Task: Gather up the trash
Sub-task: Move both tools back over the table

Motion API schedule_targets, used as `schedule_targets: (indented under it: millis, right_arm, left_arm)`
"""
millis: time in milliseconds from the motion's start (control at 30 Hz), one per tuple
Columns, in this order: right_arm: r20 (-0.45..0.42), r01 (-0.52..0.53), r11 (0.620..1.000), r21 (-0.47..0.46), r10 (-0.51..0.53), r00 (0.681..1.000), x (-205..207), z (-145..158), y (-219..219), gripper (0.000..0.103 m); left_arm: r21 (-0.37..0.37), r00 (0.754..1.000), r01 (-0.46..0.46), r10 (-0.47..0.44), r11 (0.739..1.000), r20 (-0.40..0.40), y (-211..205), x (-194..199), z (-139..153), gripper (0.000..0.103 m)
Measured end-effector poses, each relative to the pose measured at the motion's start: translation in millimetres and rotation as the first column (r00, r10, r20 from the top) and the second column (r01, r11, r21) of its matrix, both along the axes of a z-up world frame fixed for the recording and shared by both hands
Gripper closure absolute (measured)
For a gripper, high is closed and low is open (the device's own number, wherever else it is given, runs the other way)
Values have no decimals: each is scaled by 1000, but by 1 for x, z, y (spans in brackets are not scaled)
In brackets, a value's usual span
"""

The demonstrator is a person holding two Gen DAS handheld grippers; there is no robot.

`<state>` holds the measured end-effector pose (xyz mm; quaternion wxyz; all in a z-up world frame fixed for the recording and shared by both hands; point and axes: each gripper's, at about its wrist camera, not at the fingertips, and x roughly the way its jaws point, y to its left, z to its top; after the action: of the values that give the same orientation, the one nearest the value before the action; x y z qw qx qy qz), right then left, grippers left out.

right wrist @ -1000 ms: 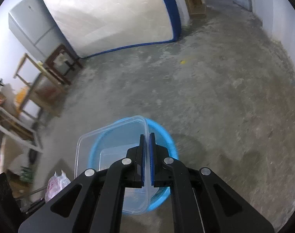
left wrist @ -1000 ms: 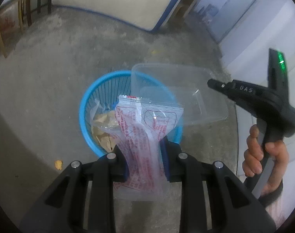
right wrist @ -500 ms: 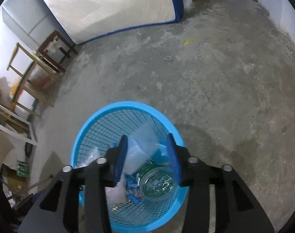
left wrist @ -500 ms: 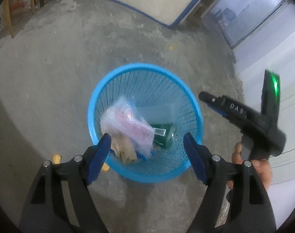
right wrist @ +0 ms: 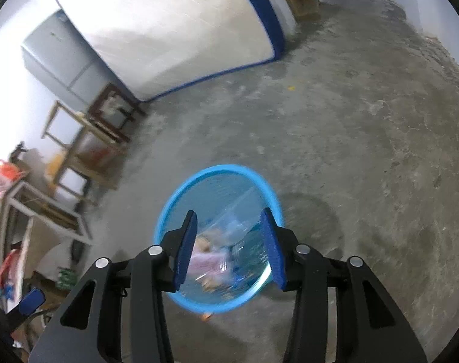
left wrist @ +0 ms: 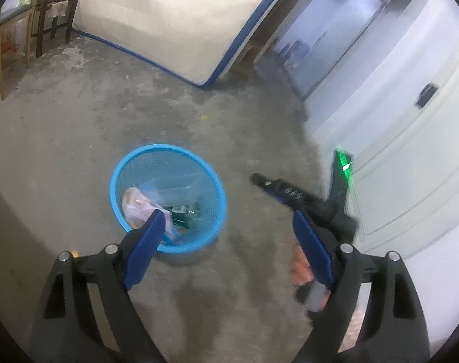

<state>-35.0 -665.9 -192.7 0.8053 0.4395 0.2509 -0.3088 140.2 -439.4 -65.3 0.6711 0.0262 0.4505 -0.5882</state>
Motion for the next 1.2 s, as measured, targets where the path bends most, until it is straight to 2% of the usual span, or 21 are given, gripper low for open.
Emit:
schedule_targets:
  millis: [67,133,233,300,367,400,500,567,600,633,733,767,833,900,933,1067,1100,1167,1200]
  right_arm:
    - [36,-28,999,-24,29,999,-3,16,21,42]
    - [61,-68,995,-74,73,995,-1,39,45,36]
    - [92,-136,978,-159,151,984,10,73,77,28]
    - [97,-182,959,-218,207,974,23,98,97,26]
    - [94,-251,921,-298,290,952,42,128,126,22]
    - [93,-285,899,-333,332,939,51,140,140,21]
    - [55,-392,816,-426,456,888,81,169,187,14]
    - [6,-486,733,-476,556,831,110,184,230,9]
    - [-12,-522,699,-489,592,806,120,189,246,8]
    - [-38,-572,650,-500,644,764,134,194,267,6]
    - [-108,-683,536,-497,743,661,171,203,322,6]
    - [-120,-703,509,-496,762,636,176,204,336,6]
    - [-143,-750,440,-493,810,569,192,208,370,6]
    - [-178,-791,384,-476,839,514,206,209,404,6]
    - [-202,-806,366,-465,843,499,211,208,418,6]
    - [-315,-846,315,-431,825,468,236,200,465,6]
    - [-336,-850,307,-428,819,465,241,198,474,6]
    - [-385,-859,294,-419,800,461,246,195,489,6]
    - [-395,-863,287,-416,797,456,250,194,492,6]
  left_arm:
    - [-19,1000,-19,20,1000,15,26,-8,16,20]
    - [-21,997,-67,68,998,32,60,-13,32,19]
    - [-27,986,-147,149,989,70,110,-16,53,19]
    - [-29,969,-211,213,977,129,139,-19,65,17]
    - [-41,936,-290,292,956,196,179,-22,75,15]
    - [-42,926,-312,314,949,210,191,-20,77,15]
    - [-38,874,-416,411,909,258,246,-20,83,14]
    - [-44,834,-486,478,873,274,285,-18,88,14]
    - [-49,824,-502,495,864,276,300,-17,88,13]
    - [-54,810,-522,514,851,282,317,-17,90,13]
    - [-86,731,-600,589,795,344,372,-15,98,12]
    - [-101,685,-638,623,763,378,390,-13,100,12]
    - [-123,609,-696,672,707,421,420,-9,105,11]
    - [-139,559,-729,700,670,446,444,-1,110,10]
    - [-145,536,-741,707,656,462,456,4,112,10]
    - [-153,484,-756,700,637,525,487,35,121,9]
    - [-148,483,-755,695,638,533,492,41,121,9]
    - [-122,496,-748,672,652,549,499,66,120,9]
    - [-108,500,-752,670,650,548,502,79,118,9]
